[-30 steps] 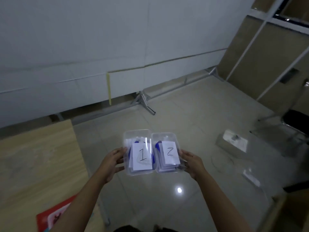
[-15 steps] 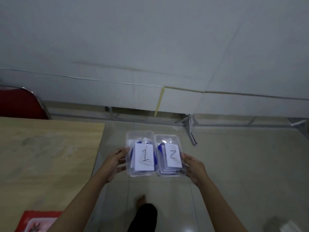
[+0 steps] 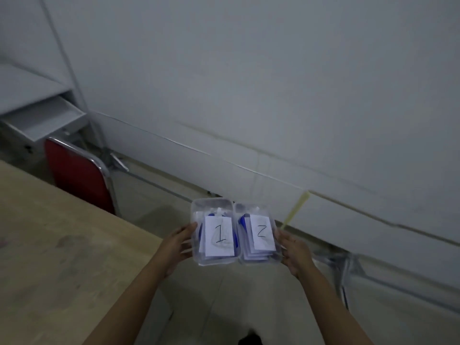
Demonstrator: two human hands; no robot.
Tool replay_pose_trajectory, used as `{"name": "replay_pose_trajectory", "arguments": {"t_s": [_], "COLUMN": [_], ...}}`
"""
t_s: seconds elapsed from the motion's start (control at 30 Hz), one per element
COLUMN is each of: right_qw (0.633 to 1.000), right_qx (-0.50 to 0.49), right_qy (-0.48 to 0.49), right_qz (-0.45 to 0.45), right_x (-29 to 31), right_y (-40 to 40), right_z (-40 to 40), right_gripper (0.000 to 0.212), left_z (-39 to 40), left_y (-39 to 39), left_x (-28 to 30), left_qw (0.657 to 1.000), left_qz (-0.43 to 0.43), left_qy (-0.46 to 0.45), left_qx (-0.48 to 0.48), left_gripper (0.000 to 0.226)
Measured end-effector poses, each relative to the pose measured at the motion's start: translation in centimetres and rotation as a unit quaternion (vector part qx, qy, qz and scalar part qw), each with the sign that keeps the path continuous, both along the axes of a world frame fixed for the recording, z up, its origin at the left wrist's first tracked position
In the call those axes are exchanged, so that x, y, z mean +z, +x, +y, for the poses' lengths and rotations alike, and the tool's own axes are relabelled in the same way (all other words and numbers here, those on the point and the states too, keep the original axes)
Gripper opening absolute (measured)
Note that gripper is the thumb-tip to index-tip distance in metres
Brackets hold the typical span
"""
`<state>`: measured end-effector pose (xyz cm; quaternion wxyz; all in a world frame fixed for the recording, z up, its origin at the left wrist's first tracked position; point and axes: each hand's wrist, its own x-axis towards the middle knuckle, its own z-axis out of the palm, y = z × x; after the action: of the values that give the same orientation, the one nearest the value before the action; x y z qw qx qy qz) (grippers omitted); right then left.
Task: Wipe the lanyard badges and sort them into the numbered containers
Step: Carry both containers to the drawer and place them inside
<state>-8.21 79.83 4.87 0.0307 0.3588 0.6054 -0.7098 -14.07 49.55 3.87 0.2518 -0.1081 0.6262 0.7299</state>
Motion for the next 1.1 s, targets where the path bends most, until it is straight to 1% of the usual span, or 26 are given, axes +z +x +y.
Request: {"name": "replay_pose_trajectory", "arguments": {"t_s": [0.17,0.23,0.4,0.53,0.67,0.77,0.9,1.0,1.03,1.1], "right_qw": [0.995,0.991,0.972,0.953,0.936,0.928,0.913,0.908,0.906,0.902], "right_qx": [0.101,0.134,0.232,0.301,0.35,0.374,0.409,0.419,0.423,0.432], "right_qy": [0.001,0.004,0.026,0.033,0.021,0.002,-0.008,-0.009,-0.005,-0.002], "right_qz": [0.005,0.009,0.021,0.023,0.016,0.006,0.0,0.001,0.001,0.002], "right_x": [-0.4,-0.2,0.6,0.8,0.5,0.2,-0.4,-0.4,-0.4,-0.2], "right_y": [-11.7,-16.4,-26.8,-34.0,-40.6,-45.3,-52.3,-57.4,-59.0,-62.1], "right_z": [2.3,2.9,3.4,2.0,-1.3,-4.7,-10.5,-14.9,-16.3,-19.3], "right_gripper": [0.032,0.03,0.028,0.021,0.008,0.005,0.008,0.011,0.013,0.016], "left_z": [1.8,2.7,4.4,4.6,3.0,0.5,-4.1,-7.6,-8.9,-11.4], "left_y": [-5.8,-8.1,-13.3,-16.8,-20.7,-23.8,-29.1,-33.5,-34.8,-37.4], "left_x": [-0.6,-0.6,-0.6,-0.3,-0.1,-0.5,-1.4,-1.3,-1.3,-1.0], "left_qw": [0.996,0.991,0.968,0.947,0.927,0.912,0.893,0.882,0.88,0.88], "left_qz": [0.02,0.018,0.005,-0.009,-0.006,-0.007,-0.016,-0.021,-0.019,-0.004], "left_qy": [0.001,-0.004,0.001,-0.008,-0.017,-0.017,-0.017,-0.012,-0.013,-0.019], "left_qx": [0.086,0.136,0.251,0.32,0.375,0.41,0.449,0.471,0.474,0.475], "left_gripper": [0.046,0.047,0.048,0.04,0.037,0.035,0.028,0.024,0.026,0.037]}}
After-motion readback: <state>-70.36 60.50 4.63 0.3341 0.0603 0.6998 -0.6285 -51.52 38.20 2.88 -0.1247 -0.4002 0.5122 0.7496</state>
